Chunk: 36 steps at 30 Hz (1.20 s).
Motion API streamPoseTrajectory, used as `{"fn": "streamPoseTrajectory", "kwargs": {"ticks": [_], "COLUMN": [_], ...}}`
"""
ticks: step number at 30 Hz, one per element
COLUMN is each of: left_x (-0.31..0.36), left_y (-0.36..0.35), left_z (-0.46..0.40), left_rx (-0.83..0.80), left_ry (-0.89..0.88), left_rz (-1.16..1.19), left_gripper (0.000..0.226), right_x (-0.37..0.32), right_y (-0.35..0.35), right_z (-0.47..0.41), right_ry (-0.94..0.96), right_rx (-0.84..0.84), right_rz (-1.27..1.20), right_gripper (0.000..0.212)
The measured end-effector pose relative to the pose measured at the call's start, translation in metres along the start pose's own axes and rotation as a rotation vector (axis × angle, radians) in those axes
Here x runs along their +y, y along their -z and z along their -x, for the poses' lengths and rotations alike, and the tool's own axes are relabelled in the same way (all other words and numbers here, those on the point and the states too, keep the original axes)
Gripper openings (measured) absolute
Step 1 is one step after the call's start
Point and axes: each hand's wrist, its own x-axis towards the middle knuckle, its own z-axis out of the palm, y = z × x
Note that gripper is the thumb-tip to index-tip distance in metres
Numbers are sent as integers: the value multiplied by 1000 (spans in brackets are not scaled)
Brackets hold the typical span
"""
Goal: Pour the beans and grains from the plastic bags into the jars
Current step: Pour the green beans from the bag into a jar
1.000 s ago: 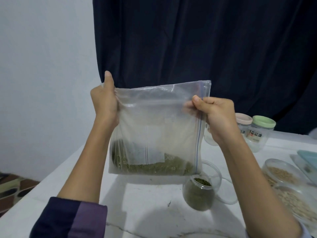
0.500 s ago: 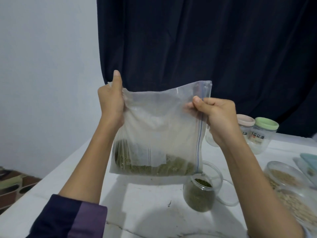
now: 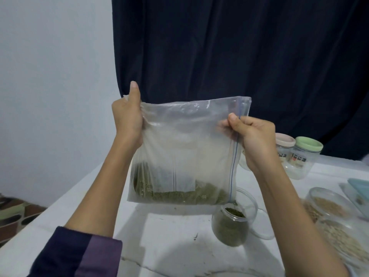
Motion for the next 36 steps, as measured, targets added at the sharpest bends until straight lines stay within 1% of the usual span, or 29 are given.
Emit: {"fn": "streamPoseTrajectory", "kwargs": {"ticks": [7, 10, 20, 30, 32, 34, 36], "left_x": [2, 4, 4, 2, 2, 1, 1], "left_y": [0, -2, -2, -2, -2, -2, -2], "left_z": [1, 1, 1, 2, 2, 2, 1], "left_rx": [9, 1, 5, 2, -9, -3, -1], "left_ry": [-2, 6, 0, -5, -2, -5, -4], "left_rz": [-19, -25, -13, -17, -9, -21, -25], "left_gripper": [51, 52, 51, 51, 51, 52, 52], "right_x": [-4, -4, -1, -1, 0, 0, 1], "right_y": [4, 5, 2, 4, 4, 2, 2], "right_z": [1, 1, 1, 2, 1, 1, 1], "right_ry": [3, 2, 19, 26, 37, 37, 53], "right_rx": [-13, 22, 28, 13, 22, -6, 12], "right_rz": [37, 15, -10, 9, 7, 31, 27], "right_gripper": [18, 17, 17, 16, 17, 18, 19]}}
